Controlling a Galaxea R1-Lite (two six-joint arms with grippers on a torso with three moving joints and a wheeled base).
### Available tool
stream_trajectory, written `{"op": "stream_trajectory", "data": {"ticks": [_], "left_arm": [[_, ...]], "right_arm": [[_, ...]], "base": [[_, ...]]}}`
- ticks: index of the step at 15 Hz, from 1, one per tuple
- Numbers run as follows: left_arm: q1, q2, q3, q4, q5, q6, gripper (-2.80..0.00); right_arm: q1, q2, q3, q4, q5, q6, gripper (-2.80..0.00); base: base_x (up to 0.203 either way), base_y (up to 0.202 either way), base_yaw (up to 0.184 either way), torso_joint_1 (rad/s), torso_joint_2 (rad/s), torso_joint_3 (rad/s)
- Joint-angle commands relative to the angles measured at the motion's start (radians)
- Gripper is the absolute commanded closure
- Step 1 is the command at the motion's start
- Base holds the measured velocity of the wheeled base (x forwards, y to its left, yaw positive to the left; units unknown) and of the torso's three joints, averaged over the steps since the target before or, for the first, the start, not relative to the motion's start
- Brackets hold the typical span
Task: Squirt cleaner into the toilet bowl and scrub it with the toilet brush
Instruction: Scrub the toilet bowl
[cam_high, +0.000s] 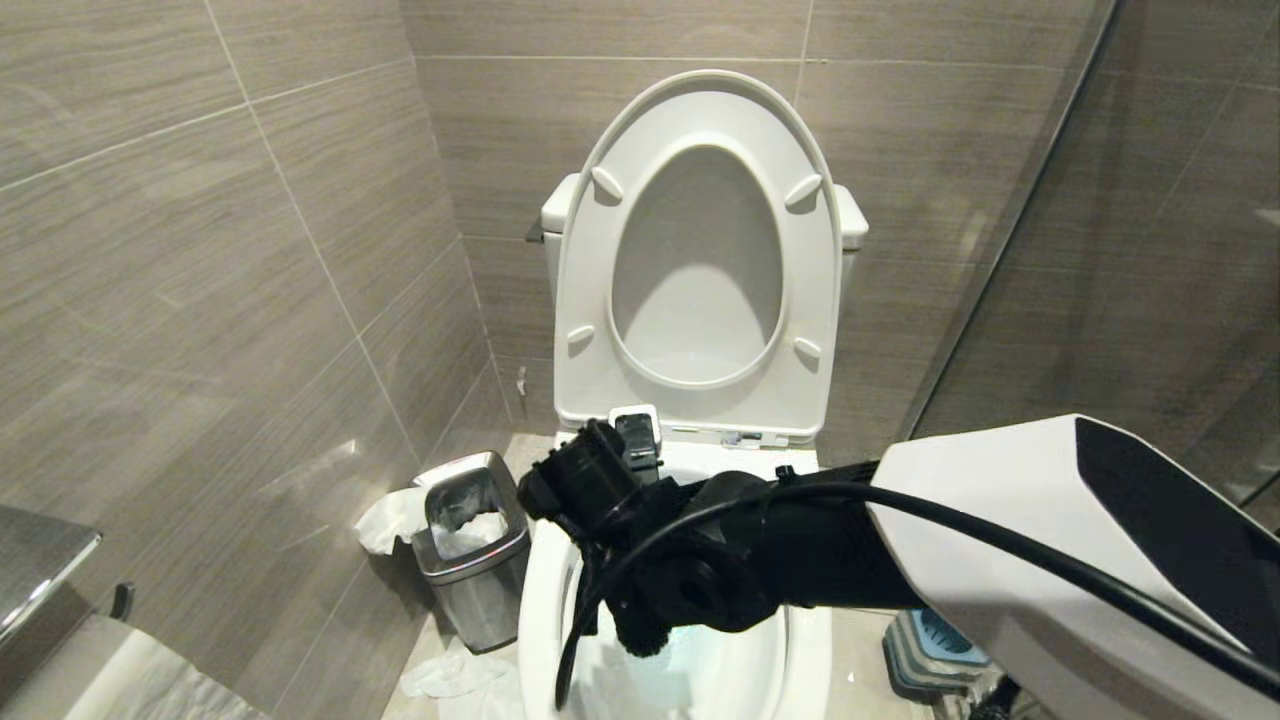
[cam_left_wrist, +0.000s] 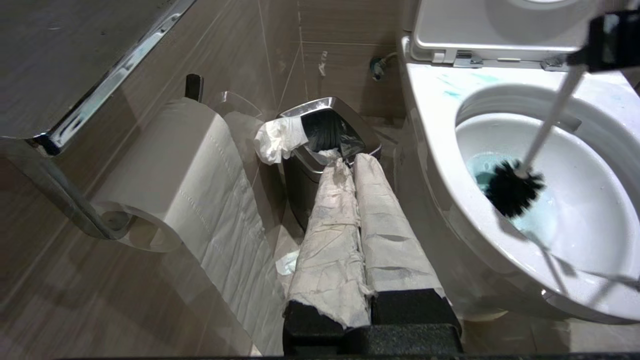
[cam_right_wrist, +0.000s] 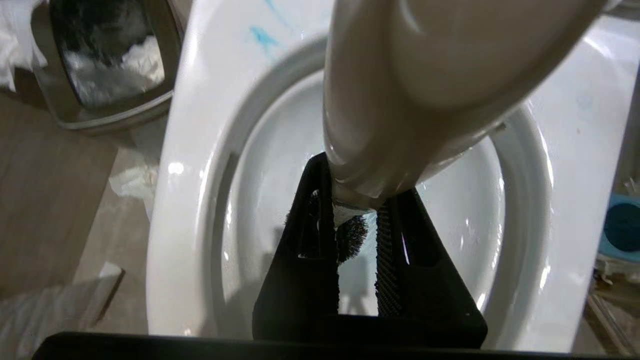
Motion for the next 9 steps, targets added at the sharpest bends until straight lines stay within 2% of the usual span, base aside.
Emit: {"op": "stream_trajectory", "data": {"ticks": [1,4,6,9], "left_arm": [[0.000,0.000,0.000,0.000,-0.001,-0.001,0.00],[0.000,0.000,0.000,0.000,-0.001,0.001,0.00],[-0.001,0.000,0.000,0.000,0.001,-0.001,0.00],[0.000,0.000,0.000,0.000,-0.001,-0.001,0.00]], "right_arm": [[0.009,-0.104,0.149,-0.001,-0.008,0.024,0.00],[-0.065,-0.173,0.228,-0.005,-0.014,0.036,0.00],[-0.118,-0.178,0.211,-0.005,-0.019,0.026,0.00],[-0.147,-0.171,0.126,-0.007,-0.023,-0.053,0.00]], "base": [[0.000,0.000,0.000,0.000,0.00,0.000],[0.000,0.000,0.000,0.000,0.00,0.000],[0.000,0.000,0.000,0.000,0.00,0.000],[0.000,0.000,0.000,0.000,0.00,0.000]]}}
